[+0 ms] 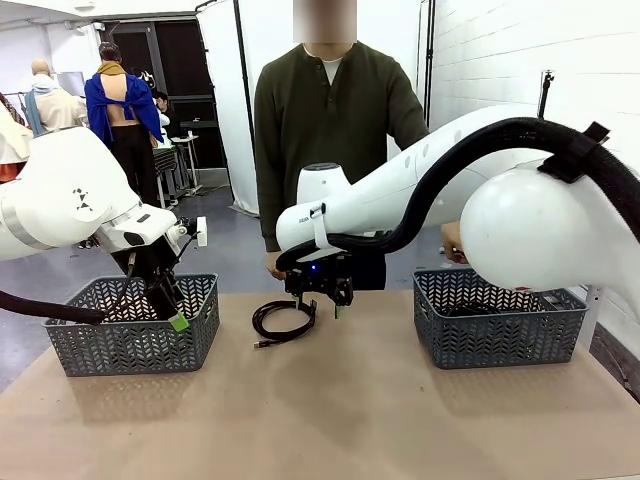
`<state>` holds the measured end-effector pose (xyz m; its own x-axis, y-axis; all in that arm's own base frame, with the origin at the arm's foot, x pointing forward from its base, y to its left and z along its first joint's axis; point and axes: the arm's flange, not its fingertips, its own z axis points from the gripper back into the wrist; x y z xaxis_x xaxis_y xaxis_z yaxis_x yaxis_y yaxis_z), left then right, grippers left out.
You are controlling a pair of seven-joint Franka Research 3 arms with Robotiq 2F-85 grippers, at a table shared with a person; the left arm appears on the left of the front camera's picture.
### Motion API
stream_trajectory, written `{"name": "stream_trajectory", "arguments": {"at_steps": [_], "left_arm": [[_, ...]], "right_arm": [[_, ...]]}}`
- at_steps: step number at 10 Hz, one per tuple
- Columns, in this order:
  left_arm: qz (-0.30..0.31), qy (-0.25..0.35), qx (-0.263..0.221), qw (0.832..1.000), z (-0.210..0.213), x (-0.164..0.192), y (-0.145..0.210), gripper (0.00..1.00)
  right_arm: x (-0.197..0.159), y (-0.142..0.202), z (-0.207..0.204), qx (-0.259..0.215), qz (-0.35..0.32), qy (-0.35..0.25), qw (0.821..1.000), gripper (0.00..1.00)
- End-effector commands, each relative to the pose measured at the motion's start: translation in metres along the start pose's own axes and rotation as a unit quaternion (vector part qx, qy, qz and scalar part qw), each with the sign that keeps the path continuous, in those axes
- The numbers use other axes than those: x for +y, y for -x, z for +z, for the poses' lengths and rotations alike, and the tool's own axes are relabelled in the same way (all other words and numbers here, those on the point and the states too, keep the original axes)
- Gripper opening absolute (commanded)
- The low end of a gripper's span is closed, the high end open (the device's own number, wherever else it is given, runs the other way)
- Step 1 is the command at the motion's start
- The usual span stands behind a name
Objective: Organize the cables according to human instructions.
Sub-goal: Pick up a bundle of cables and place it in the basket indicated by the human.
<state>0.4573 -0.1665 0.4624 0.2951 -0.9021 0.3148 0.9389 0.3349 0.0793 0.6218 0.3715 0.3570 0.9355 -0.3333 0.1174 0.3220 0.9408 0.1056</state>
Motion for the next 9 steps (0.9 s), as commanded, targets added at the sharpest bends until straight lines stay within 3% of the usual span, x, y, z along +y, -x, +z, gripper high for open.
{"name": "stream_trajectory", "arguments": {"at_steps": [1,5,9], "left_arm": [[0.001,-0.003,0.001,1.000,0.001,0.002,-0.002,1.00],[0.001,-0.003,0.001,1.000,0.001,0.002,-0.002,1.00],[0.001,-0.003,0.001,1.000,0.001,0.002,-0.002,1.00]], "right_arm": [[0.009,-0.005,-0.008,-0.027,-0.018,0.020,0.999,1.00],[0.014,-0.012,-0.025,-0.047,-0.039,0.028,0.998,1.00],[0.019,-0.020,-0.041,-0.036,-0.047,0.037,0.998,1.00]]}}
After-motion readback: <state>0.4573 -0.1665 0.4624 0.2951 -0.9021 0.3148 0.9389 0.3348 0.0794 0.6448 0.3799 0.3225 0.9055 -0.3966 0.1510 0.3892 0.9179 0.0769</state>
